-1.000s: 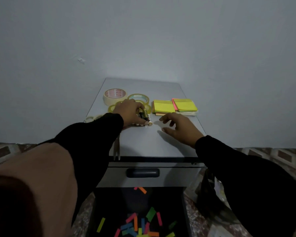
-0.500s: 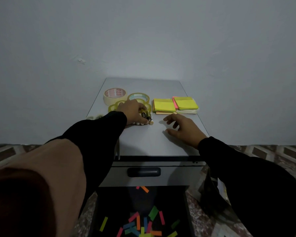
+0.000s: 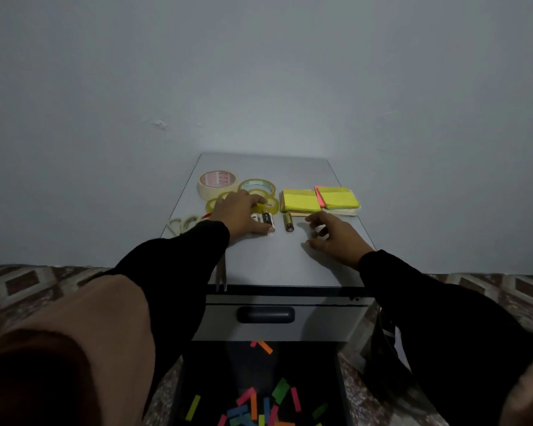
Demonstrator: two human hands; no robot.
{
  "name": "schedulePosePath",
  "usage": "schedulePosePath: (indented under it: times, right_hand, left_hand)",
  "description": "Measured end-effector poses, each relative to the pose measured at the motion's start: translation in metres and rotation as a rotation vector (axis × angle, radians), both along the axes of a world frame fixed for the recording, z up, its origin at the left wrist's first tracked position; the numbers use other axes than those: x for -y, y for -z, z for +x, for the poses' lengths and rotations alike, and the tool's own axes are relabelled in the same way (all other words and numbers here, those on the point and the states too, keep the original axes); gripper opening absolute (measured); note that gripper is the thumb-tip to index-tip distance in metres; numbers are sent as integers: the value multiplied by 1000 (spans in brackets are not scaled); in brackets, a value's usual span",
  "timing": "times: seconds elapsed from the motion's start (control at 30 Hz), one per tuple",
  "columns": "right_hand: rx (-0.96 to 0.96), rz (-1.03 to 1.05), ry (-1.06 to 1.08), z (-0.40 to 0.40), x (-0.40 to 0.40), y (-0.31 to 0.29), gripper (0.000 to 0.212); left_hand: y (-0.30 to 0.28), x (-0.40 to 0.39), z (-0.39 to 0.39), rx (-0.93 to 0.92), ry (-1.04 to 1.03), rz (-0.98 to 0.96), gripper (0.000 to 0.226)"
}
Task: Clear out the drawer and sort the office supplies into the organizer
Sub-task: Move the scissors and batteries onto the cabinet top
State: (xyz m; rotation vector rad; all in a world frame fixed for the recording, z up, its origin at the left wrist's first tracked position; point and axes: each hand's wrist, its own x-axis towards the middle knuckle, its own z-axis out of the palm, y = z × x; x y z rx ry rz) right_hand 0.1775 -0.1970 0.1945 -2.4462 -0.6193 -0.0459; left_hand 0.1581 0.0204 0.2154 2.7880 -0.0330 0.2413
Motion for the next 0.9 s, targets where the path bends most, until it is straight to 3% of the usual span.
schedulePosePath:
  times: [0.13,0.4,0.9]
  right_hand:
    - [-44,27,82,-1,-1,1,47]
    - [-14,39,122,-9,-11,4,24]
    - [-11,41,8,-12,-50,15,36]
  left_hand:
    - [3,-4,-18,46,9,-29,63]
    - [14,0,-38,103,20,-15,63]
    - [27,-6,-38,80,35,35,65]
